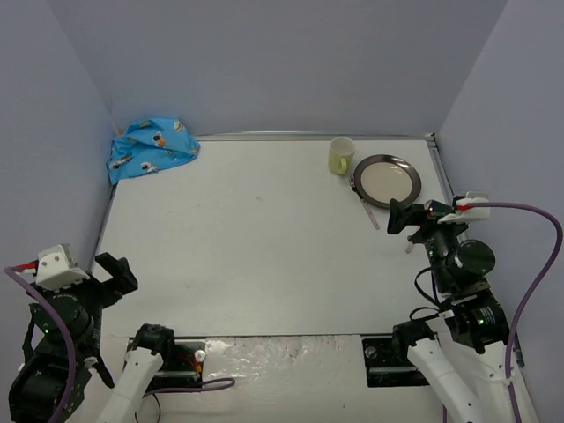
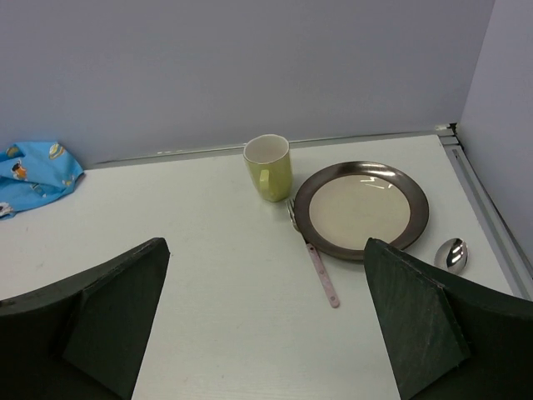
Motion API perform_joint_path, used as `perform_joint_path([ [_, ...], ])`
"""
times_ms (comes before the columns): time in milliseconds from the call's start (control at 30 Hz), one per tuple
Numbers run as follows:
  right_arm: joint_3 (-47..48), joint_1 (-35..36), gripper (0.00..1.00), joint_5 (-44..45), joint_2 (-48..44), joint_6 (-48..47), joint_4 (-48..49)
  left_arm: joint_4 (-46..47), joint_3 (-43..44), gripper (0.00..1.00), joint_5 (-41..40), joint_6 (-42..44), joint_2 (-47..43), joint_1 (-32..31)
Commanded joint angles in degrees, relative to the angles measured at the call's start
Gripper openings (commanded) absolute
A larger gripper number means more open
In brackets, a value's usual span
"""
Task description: Set the dinner table for one person
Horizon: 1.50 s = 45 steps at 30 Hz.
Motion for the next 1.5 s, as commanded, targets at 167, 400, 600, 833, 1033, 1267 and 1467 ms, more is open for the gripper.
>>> perform_joint_path([
  [167, 1.2, 0.3, 1.00, -0.5, 5.1, 6.8, 5.9, 7.7, -3.0, 0.97, 6.9, -5.5, 8.4, -0.2],
  [400, 1.3, 0.4, 1.00, -5.7, 9.8, 10.1, 5.8, 17.4, -4.5, 0.97, 7.2, -14.7, 24.0, -0.1],
  [600, 1.5, 0.4, 1.00, -13.4, 14.7, 12.6, 5.7, 37.6, -4.5, 0.97, 1.4, -17.4, 39.9, 1.3],
  [833, 0.4, 0.7, 1.00, -21.8, 17.6, 12.0, 5.6, 55.5, 3.5, 0.97, 0.4, -15.7, 62.7, 8.1],
  [1033, 0.0, 1.4, 1.00, -23.3, 18.9, 9.3, 5.6, 67.5, 14.8, 0.97, 0.4, -6.0, 82.5, 13.6],
  [1267, -0.7, 1.8, 1.00, -25.2, 20.4, 8.2, 5.6, 70.5, 24.3, 0.97, 2.9, -5.3, 95.8, 19.1],
  [1467, -1.3, 1.8, 1.00, -25.7, 20.7, 7.8, 5.5, 73.1, 28.6, 0.97, 7.4, -9.3, 102.4, 23.1],
])
